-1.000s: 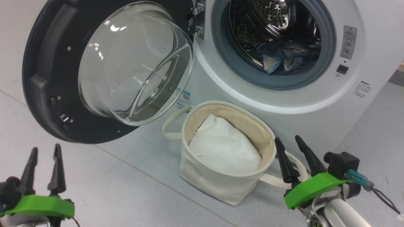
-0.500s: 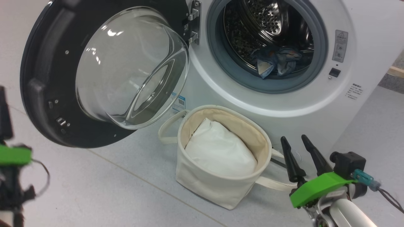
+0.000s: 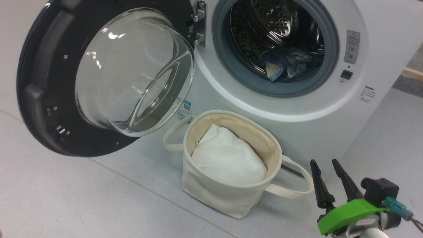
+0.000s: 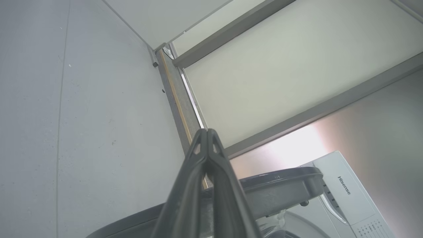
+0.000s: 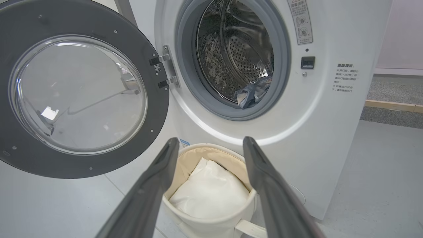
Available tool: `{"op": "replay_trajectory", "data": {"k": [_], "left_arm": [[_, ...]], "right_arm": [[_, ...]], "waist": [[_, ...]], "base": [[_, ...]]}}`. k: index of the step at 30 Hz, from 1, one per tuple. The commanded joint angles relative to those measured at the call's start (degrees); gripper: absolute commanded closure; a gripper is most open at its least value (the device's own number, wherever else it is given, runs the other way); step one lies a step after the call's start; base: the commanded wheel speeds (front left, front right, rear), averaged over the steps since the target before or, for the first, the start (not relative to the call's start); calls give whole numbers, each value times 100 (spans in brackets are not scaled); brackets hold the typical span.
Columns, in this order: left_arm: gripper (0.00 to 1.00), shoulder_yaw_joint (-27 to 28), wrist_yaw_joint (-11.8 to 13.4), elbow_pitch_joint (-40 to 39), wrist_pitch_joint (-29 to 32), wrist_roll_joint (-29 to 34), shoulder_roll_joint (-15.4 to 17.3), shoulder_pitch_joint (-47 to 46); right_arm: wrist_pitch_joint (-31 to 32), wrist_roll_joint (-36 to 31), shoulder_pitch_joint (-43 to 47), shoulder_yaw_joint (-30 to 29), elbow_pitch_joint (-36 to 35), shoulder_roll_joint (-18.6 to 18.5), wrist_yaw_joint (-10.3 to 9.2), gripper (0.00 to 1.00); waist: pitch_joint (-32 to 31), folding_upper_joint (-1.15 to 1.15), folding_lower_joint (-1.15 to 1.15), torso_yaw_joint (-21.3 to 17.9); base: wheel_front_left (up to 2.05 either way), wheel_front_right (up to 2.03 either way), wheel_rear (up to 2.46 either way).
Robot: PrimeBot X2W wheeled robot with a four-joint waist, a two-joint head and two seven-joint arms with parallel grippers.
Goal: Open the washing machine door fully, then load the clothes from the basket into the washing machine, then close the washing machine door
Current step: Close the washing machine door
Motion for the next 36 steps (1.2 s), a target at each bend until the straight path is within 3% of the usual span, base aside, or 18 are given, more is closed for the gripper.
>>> {"op": "replay_trajectory", "data": {"k": [1,11,19,24,30,36], "left_arm": [[100,174,10,-1,96,-89,380,-308],[100,418,-387,1180,260,-546,588,-916],[100,376,-532,1868,474,-613,798,-1174],[100,336,-615,2226,1106,-776,772,-1306],[100,130,-692,2500,2359,-905,607,-1345],[100,5,-719,2569,3055,-955,511,-1301]], "right_arm": [[-71,-62,-47,26,-209,-147,3,0],[-71,-214,-335,24,-294,-265,3,0],[-71,-239,-415,-25,-258,-287,3,0],[-71,-237,-393,-46,-239,-264,3,0],[-71,-206,-354,-3,-180,-203,3,0],[-71,-189,-310,-6,-120,-158,3,0]], "waist": [[79,0,0,-65],[719,0,0,-491],[828,0,0,-614],[754,0,0,-539],[601,0,0,-412],[510,0,0,-340]], "base": [[0,0,0],[0,0,0],[0,0,0],[0,0,0],[0,0,0],[0,0,0]]}}
